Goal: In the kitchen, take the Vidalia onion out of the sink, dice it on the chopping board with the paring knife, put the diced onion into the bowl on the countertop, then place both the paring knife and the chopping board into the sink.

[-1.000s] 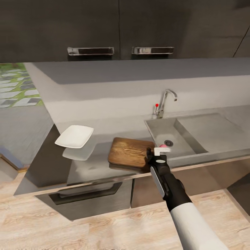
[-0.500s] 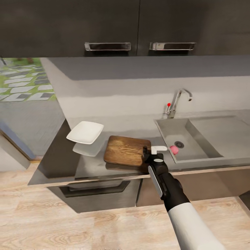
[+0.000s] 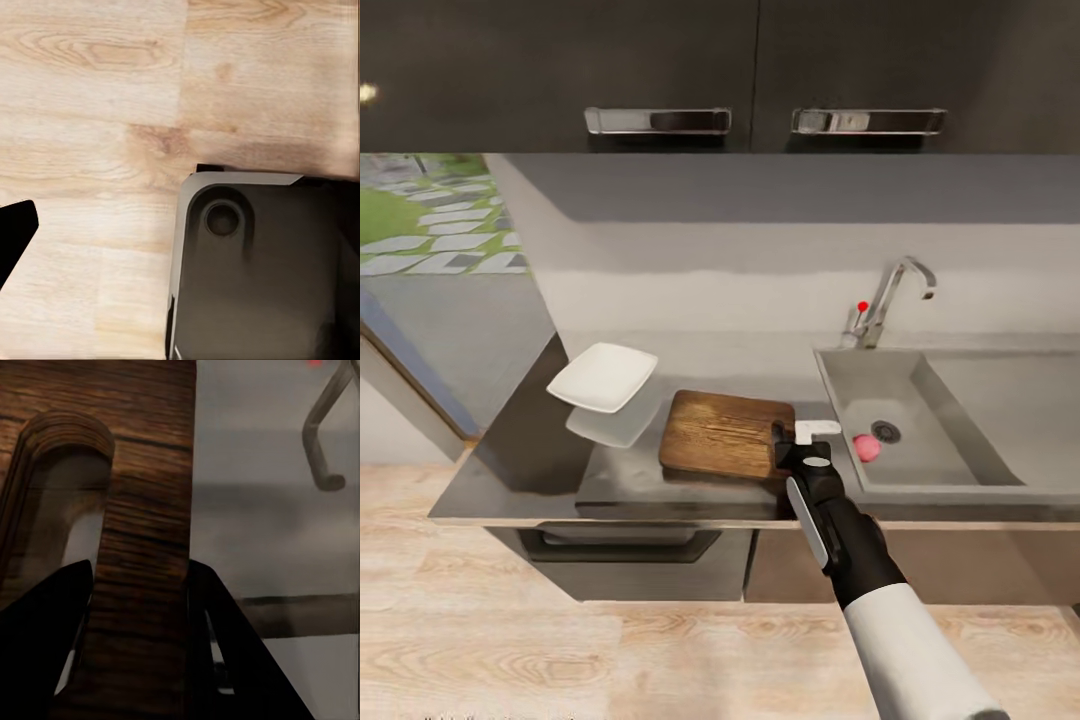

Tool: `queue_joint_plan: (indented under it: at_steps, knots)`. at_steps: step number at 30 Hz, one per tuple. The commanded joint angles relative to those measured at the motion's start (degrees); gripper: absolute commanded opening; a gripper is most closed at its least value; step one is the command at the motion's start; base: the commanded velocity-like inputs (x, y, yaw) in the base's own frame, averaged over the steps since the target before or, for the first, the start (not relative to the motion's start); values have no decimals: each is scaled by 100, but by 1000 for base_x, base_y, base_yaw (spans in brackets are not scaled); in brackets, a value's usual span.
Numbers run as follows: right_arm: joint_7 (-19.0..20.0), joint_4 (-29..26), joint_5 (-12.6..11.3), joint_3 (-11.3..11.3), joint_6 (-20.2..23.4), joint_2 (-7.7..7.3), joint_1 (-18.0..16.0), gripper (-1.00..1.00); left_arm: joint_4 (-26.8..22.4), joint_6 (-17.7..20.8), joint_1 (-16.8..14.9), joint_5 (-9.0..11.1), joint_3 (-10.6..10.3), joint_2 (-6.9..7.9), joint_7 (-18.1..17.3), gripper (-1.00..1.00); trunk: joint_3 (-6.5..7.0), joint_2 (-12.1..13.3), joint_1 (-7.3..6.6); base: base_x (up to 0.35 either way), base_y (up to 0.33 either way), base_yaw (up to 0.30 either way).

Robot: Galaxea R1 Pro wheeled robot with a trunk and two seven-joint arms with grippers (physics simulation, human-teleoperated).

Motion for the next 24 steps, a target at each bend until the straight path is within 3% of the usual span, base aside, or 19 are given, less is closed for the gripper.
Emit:
queue_joint_plan:
  at_steps: [1,12,24]
  knots:
    - [-33,-6,-12,13,32,-3,-4,-100,-6,-12,1,22,3,-1,-1,100,-15,-8,3,111,-294,188]
    - [-33,-6,-12,16,30,-3,-4,-100,-6,-12,1,22,3,-1,-2,100,-95,-8,3,116,-145,181]
    - [-33,-15,-11,21,35,-3,-4,-100,1,-12,1,22,3,-1,-1,100,-103,-8,3,3,-2,18]
